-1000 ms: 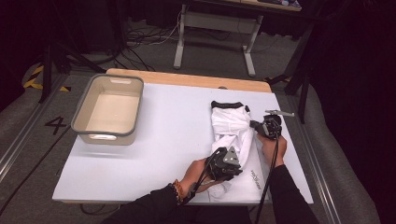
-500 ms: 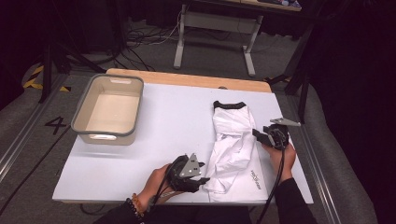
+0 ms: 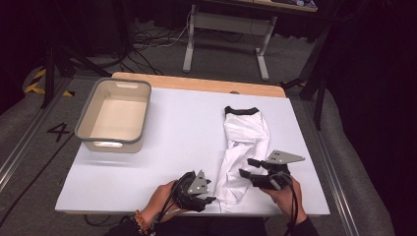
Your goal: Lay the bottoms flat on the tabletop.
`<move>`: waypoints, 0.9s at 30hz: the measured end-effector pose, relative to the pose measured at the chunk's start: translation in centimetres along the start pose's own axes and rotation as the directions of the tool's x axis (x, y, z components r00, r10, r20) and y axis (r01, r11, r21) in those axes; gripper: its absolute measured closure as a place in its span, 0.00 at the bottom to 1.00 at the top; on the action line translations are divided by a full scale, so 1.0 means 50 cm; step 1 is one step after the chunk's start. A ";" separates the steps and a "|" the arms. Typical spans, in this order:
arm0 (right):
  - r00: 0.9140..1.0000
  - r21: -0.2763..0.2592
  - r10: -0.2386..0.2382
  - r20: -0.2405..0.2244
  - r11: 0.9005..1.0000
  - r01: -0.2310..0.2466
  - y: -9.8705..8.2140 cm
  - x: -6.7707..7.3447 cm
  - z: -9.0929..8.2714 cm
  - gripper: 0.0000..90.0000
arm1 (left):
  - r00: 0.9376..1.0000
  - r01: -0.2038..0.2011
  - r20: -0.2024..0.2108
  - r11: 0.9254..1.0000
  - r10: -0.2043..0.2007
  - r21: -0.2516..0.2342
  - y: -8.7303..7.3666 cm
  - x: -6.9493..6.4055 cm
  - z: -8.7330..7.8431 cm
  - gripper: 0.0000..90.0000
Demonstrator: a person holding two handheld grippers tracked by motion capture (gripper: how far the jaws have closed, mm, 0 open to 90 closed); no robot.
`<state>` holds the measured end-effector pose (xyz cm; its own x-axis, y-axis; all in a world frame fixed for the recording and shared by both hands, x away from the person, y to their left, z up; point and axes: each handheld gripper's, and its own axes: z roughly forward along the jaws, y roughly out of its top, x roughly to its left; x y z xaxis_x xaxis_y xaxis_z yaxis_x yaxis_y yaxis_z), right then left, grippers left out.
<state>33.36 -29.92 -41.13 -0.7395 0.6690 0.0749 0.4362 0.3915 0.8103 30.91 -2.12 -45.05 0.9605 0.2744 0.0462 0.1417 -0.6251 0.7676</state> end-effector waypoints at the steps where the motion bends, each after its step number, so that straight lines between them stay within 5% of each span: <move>1: 1.000 0.013 -0.011 -0.016 1.000 0.011 0.000 0.008 0.008 0.47 | 1.000 -0.001 0.004 1.000 0.001 0.008 0.000 -0.002 0.003 0.51; 6: 0.996 0.126 -0.084 0.001 0.989 0.083 -0.008 0.027 0.060 0.50 | 0.999 -0.022 0.024 0.999 0.021 0.034 0.004 -0.009 0.022 0.53; 8: 0.994 0.155 -0.103 0.024 0.983 0.098 -0.015 0.024 0.069 0.67 | 0.999 -0.033 0.025 0.998 0.032 0.048 0.007 -0.012 0.031 0.56; 11: 0.989 0.171 -0.134 0.057 0.978 0.123 -0.018 0.023 0.058 0.79 | 0.999 -0.027 0.038 0.999 0.025 0.034 0.006 -0.013 0.037 0.67; 17: 0.987 0.070 -0.123 0.103 0.991 0.116 -0.026 0.010 -0.029 0.95 | 0.998 -0.026 0.051 0.999 0.025 0.029 0.009 -0.013 0.041 0.97; 27: 0.981 0.014 -0.049 0.185 0.999 0.047 -0.080 -0.013 -0.137 0.94 | 0.997 -0.029 0.074 1.000 0.029 -0.005 0.016 -0.014 0.033 0.99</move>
<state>28.58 -36.25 -40.42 -0.6520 0.7546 -0.0737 0.4083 0.4313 0.8045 30.74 -4.04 -45.54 0.9794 0.2009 0.0208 0.1127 -0.6289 0.7693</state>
